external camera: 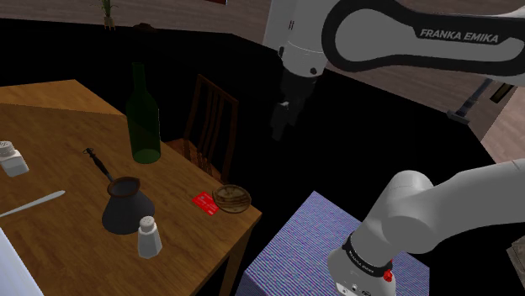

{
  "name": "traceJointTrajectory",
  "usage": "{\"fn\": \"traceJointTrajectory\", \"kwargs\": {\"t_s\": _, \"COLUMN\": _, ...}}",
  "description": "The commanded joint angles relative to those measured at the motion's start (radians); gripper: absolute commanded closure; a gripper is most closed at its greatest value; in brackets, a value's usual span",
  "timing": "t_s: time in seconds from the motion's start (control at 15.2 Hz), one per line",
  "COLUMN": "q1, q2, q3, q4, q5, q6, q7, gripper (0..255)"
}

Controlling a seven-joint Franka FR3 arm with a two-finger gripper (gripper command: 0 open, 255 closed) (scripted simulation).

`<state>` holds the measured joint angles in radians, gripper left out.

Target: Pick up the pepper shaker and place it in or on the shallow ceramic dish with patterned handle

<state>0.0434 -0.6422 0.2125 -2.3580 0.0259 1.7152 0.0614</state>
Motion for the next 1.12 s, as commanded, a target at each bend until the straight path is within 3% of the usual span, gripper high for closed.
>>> {"fn": "traceJointTrajectory", "kwargs": {"t_s": 0.0, "q1": 0.011, "q2": 0.044, "q3": 0.041, "q4": 0.006, "q5": 0.017, "q6": 0.036, "q7": 0.045, "gripper": 0}}
{"fn": "traceJointTrajectory", "kwargs": {"t_s": 0.59, "q1": 0.043, "q2": 0.279, "q3": 0.216, "q4": 0.105, "q5": 0.036, "q6": 0.164, "q7": 0.248, "gripper": 0}}
{"fn": "traceJointTrajectory", "kwargs": {"t_s": 1.06, "q1": 0.059, "q2": 0.519, "q3": 0.342, "q4": 0.246, "q5": -0.041, "q6": 0.235, "q7": 0.432, "gripper": 0}}
